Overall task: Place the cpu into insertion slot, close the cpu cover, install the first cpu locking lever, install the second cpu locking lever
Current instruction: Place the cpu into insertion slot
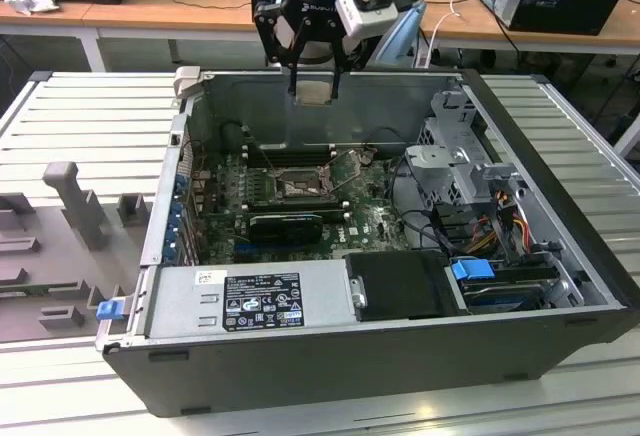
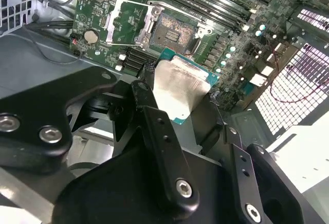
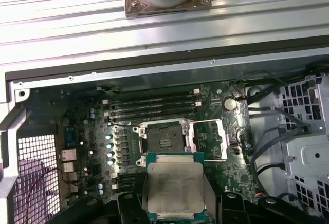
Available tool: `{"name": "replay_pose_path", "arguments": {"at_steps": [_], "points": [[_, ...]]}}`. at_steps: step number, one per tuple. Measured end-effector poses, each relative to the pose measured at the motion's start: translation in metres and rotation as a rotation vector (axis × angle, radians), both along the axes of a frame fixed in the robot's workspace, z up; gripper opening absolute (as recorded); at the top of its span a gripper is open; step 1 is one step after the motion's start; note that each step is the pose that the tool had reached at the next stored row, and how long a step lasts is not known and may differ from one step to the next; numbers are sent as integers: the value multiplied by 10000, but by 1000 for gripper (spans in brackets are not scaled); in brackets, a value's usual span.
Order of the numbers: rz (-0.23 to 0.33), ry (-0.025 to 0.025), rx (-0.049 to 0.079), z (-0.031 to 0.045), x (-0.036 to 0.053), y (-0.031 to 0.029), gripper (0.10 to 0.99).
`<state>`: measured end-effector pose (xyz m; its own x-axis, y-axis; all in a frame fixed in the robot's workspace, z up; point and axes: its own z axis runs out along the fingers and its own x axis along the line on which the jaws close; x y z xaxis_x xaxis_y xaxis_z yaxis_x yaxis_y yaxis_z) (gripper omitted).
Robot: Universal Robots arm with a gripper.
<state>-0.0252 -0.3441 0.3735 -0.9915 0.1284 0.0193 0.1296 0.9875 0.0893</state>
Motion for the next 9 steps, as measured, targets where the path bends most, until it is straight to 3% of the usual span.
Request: {"name": "replay_pose_path", "arguments": {"at_steps": [9], "points": [[-506,0,0,0,0,0,529]]}}
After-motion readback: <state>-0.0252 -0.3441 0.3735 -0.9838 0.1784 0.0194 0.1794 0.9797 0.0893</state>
